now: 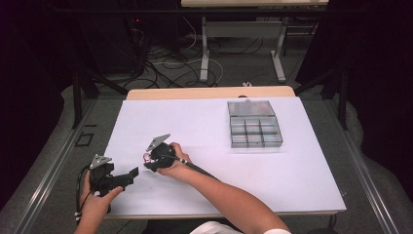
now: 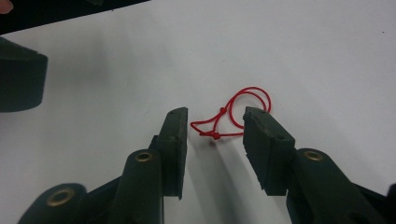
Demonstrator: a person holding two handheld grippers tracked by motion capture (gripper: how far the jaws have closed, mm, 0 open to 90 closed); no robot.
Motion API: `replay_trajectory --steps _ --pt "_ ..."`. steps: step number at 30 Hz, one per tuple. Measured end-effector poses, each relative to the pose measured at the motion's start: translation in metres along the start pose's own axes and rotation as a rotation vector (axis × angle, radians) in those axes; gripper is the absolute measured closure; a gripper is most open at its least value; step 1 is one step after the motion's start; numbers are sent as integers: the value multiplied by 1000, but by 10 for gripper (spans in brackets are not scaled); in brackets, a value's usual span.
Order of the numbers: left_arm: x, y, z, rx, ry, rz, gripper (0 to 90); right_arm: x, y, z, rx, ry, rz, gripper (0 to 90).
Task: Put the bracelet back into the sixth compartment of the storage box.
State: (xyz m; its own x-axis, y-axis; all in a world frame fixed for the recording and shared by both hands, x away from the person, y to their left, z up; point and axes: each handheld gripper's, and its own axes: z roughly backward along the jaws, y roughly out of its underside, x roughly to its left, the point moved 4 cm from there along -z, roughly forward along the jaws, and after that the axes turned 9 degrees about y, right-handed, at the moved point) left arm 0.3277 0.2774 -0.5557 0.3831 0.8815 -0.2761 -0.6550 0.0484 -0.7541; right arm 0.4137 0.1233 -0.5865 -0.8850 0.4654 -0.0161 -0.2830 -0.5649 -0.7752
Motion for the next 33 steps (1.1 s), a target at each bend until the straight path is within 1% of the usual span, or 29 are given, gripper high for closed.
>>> replay_trajectory --steps 2,5,6,8,9,11,13,14,15,16,18,19,22,23,25,26,32,33 --pt "0 0 0 0 -2 3 6 -1 -1 -3 -7 -6 15 604" --pt "0 0 1 -3 -4 3 6 0 0 -5 1 -10 14 612" --pt "1 0 0 -5 -5 3 6 -1 0 -5 2 -5 25 613" --pt "0 0 1 4 1 3 6 0 0 -6 8 3 16 616" --pt "0 0 1 2 -1 4 6 1 0 -6 15 4 0 623" --pt "0 0 0 -2 3 2 6 1 1 -8 16 7 2 626" --pt "0 0 0 0 3 -1 6 3 0 -9 14 1 -6 631" --pt "0 0 0 1 3 -2 6 3 0 -9 20 6 -7 634" --pt "0 0 0 2 3 -3 6 3 0 -10 16 0 6 638" --pt "0 0 0 2 3 -3 6 4 0 -10 19 2 0 640" --pt "0 0 -1 -4 3 -2 6 5 1 -12 23 5 2 647" --pt "0 -1 -1 4 5 -2 6 5 1 -12 26 5 7 654" --pt "0 -1 -2 -2 6 -2 6 4 2 -12 28 9 2 678" --pt "0 -1 -2 5 6 -3 6 4 2 -12 29 9 1 684" --pt "-1 -1 -2 5 7 -6 6 3 1 -13 21 6 13 702" --pt "-1 -1 -2 5 7 -6 6 3 2 -12 29 11 -1 709" --pt "-2 -1 -3 8 11 -6 6 1 2 -11 35 12 -6 785" --pt "-2 -1 -4 7 11 -6 6 2 2 -11 39 12 -17 802"
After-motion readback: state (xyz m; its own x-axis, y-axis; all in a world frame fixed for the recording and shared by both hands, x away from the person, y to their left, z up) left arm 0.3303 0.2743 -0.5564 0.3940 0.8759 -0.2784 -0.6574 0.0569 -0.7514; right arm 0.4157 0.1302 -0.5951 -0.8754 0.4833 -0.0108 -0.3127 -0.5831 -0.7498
